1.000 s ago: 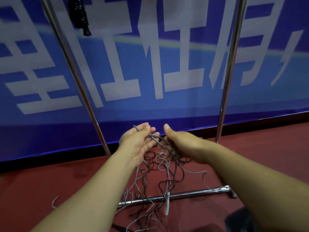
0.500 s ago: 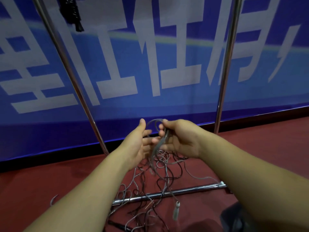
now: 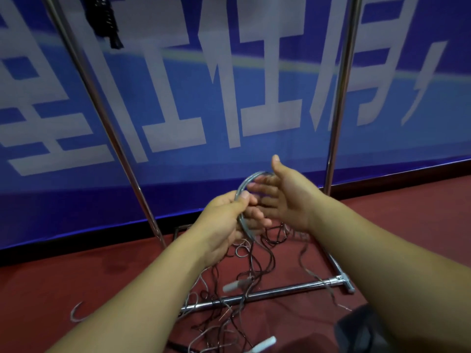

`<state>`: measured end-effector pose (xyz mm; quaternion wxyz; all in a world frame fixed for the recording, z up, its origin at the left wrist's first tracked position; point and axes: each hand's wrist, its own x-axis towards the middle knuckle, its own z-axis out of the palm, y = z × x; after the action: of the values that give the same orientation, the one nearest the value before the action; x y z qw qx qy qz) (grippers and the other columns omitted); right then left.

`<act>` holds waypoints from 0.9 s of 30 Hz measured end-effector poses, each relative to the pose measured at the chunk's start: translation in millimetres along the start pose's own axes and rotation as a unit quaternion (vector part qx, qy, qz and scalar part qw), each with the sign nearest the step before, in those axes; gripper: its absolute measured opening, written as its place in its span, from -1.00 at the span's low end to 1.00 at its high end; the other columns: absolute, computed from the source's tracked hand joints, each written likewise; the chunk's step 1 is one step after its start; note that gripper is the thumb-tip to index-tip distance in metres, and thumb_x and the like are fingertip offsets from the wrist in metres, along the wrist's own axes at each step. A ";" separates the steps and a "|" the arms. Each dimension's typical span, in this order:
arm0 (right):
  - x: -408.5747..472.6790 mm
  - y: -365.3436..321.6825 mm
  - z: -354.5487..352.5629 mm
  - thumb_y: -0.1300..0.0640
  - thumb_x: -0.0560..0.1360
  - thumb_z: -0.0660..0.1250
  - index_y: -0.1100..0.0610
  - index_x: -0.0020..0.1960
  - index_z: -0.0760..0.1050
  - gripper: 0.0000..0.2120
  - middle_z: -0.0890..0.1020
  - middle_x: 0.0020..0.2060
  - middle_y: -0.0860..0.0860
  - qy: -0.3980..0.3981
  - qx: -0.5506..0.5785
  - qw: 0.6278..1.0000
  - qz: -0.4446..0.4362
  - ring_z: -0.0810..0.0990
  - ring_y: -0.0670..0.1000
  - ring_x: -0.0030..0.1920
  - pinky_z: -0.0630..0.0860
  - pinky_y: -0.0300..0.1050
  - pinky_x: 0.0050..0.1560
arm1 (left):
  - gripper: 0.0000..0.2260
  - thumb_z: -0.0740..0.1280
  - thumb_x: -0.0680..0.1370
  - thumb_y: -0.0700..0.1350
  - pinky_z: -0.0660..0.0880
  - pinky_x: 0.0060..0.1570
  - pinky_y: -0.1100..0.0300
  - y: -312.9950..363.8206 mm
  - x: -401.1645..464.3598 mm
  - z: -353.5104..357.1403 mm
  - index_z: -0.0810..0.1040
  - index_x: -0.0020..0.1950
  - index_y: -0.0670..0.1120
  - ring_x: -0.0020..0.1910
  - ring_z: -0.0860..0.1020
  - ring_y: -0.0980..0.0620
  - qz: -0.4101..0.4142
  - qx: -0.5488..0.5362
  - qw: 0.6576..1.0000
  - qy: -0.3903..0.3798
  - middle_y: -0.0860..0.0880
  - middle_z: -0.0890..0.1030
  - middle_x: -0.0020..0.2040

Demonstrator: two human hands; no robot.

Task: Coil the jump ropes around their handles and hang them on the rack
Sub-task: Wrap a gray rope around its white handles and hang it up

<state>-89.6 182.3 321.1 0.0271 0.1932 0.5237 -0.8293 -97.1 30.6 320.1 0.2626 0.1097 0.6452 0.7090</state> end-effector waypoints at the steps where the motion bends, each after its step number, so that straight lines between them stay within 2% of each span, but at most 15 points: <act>1: -1.3 3.8 1.8 -0.37 0.58 0.09 0.21 0.24 0.53 -0.33 0.71 -0.03 0.08 -0.024 -0.027 0.999 0.020 0.70 0.05 -0.06 0.57 0.10 0.08 | -0.78 0.13 0.72 -0.12 0.65 -0.05 -0.01 1.8 0.9 -1.0 0.50 0.02 -0.18 -0.23 0.68 -0.10 0.007 -0.027 1.000 0.013 -0.11 0.61 -0.29; 3: -2.8 12.9 9.6 -0.41 0.58 -0.04 0.20 0.21 0.53 -0.27 0.67 -0.25 0.02 -0.066 -0.071 0.994 0.051 0.65 -0.04 -0.29 0.50 0.00 -0.05 | -0.77 0.13 0.71 -0.12 0.67 -0.06 0.02 4.2 3.5 -2.6 0.52 0.06 -0.22 -0.18 0.70 -0.09 0.021 -0.084 0.995 0.040 -0.13 0.65 -0.23; 4: -2.5 18.1 14.2 -0.43 0.57 -0.09 0.17 0.17 0.54 -0.25 0.64 -0.28 0.02 -0.079 -0.089 0.991 0.062 0.61 -0.05 -0.29 0.47 -0.04 -0.05 | -0.76 0.13 0.71 -0.12 0.67 -0.06 0.04 4.7 5.7 -3.6 0.53 0.07 -0.22 -0.15 0.71 -0.08 0.028 -0.111 0.992 0.054 -0.14 0.67 -0.20; 6: 1.6 28.9 19.8 -0.50 0.52 -0.15 0.16 0.17 0.52 -0.17 0.57 -0.19 0.11 -0.102 -0.135 0.983 0.073 0.47 -0.02 -0.27 0.38 -0.11 -0.13 | -0.75 0.13 0.72 -0.12 0.66 -0.05 0.09 5.1 10.2 -6.3 0.55 0.09 -0.22 -0.11 0.72 -0.06 0.046 -0.150 0.983 0.092 -0.13 0.69 -0.15; 8: 2.7 35.3 22.2 -0.50 0.52 -0.21 0.17 0.12 0.56 -0.13 0.63 -0.13 0.17 -0.125 -0.196 0.969 0.082 0.47 0.02 -0.22 0.35 -0.09 -0.16 | -0.75 0.14 0.71 -0.09 0.63 0.03 0.10 4.8 14.6 -12.9 0.56 0.11 -0.20 -0.06 0.72 -0.04 0.072 -0.146 0.977 0.141 -0.13 0.71 -0.09; 10: -0.2 37.8 24.5 -0.42 0.58 -0.17 0.15 0.02 0.60 -0.21 0.67 -0.18 0.11 -0.133 -0.207 0.966 0.077 0.58 0.04 -0.17 0.46 -0.08 -0.10 | -0.73 0.15 0.71 -0.04 0.59 0.10 0.09 4.0 18.5 -23.4 0.57 0.17 -0.16 0.01 0.70 -0.02 0.085 -0.093 0.975 0.183 -0.09 0.72 -0.03; 12: -4.4 36.7 29.0 -0.26 0.67 -0.02 0.16 0.00 0.59 -0.42 0.62 -0.27 0.05 -0.139 -0.173 0.974 0.046 0.60 0.04 -0.21 0.53 -0.09 -0.12 | -0.66 0.14 0.70 0.06 0.60 0.03 0.11 3.0 20.7 -33.8 0.57 0.22 -0.14 0.02 0.68 -0.03 0.062 -0.052 0.977 0.198 -0.09 0.72 0.00; 15: -6.8 31.9 31.1 0.04 0.69 0.14 0.11 -0.01 0.54 -0.74 0.53 -0.31 -0.01 -0.132 -0.119 0.984 0.011 0.57 0.00 -0.27 0.55 -0.03 -0.06 | -0.44 0.02 0.67 0.25 0.61 -0.15 0.08 -0.5 17.4 -39.1 0.61 0.12 -0.15 -0.18 0.68 -0.02 -0.020 -0.017 0.987 0.155 -0.08 0.72 -0.11; 17: -6.9 27.5 28.3 0.09 0.66 0.21 0.12 0.00 0.57 -0.80 0.53 -0.31 -0.02 -0.121 -0.055 0.991 0.021 0.56 0.00 -0.27 0.58 0.05 0.03 | -0.33 -0.07 0.63 0.34 0.56 -0.29 0.14 -5.6 14.5 -36.8 0.64 0.02 -0.13 -0.32 0.63 0.05 -0.071 0.033 0.992 0.097 -0.04 0.67 -0.23; 19: -6.7 22.6 25.9 0.14 0.63 0.26 0.15 0.08 0.58 -0.86 0.53 -0.29 0.00 -0.102 0.005 0.995 0.019 0.56 0.00 -0.26 0.60 0.06 0.04 | -0.30 -0.11 0.60 0.40 0.48 -0.30 0.17 -9.3 12.8 -33.1 0.63 -0.06 -0.09 -0.39 0.57 0.11 -0.092 0.072 0.992 0.055 0.00 0.59 -0.29; 21: -5.4 17.7 24.8 0.19 0.62 0.28 0.16 0.14 0.54 -0.86 0.53 -0.25 0.02 -0.080 0.067 0.995 -0.004 0.58 0.01 -0.26 0.63 0.02 -0.03 | -0.28 -0.14 0.57 0.42 0.47 -0.18 0.11 -12.5 13.2 -29.7 0.60 -0.03 -0.08 -0.32 0.62 0.10 -0.095 0.082 0.992 0.026 -0.01 0.65 -0.24; 24: -6.1 8.0 22.5 0.25 0.64 0.23 0.18 0.14 0.50 -0.88 0.53 -0.25 0.05 -0.063 0.153 0.985 -0.050 0.63 0.04 -0.23 0.65 0.03 -0.07 | -0.17 -0.18 0.53 0.45 0.50 0.05 0.08 -16.5 12.6 -26.2 0.64 0.15 -0.11 0.02 0.66 -0.02 -0.104 0.111 0.988 -0.026 -0.10 0.72 0.05; 25: -6.9 4.5 21.1 0.25 0.65 0.22 0.18 0.13 0.50 -0.89 0.53 -0.25 0.05 -0.061 0.173 0.981 -0.061 0.64 0.05 -0.23 0.66 0.05 -0.06 | -0.15 -0.18 0.51 0.45 0.49 0.08 0.12 -18.4 12.1 -24.6 0.65 0.17 -0.13 0.08 0.65 -0.02 -0.106 0.133 0.985 -0.036 -0.10 0.72 0.08; 27: -7.7 -0.8 17.0 0.26 0.66 0.20 0.18 0.11 0.48 -0.89 0.55 -0.25 0.05 -0.059 0.202 0.975 -0.077 0.68 0.06 -0.23 0.66 0.07 -0.06 | -0.14 -0.11 0.45 0.47 0.47 -0.01 0.21 -23.0 11.2 -18.8 0.66 0.12 -0.16 0.00 0.67 0.03 -0.107 0.172 0.978 -0.041 -0.11 0.72 0.06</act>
<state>-87.7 166.5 330.9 -0.0457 0.1040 0.3563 -0.9274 -110.5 20.9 293.0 0.3409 0.1126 0.7539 0.5503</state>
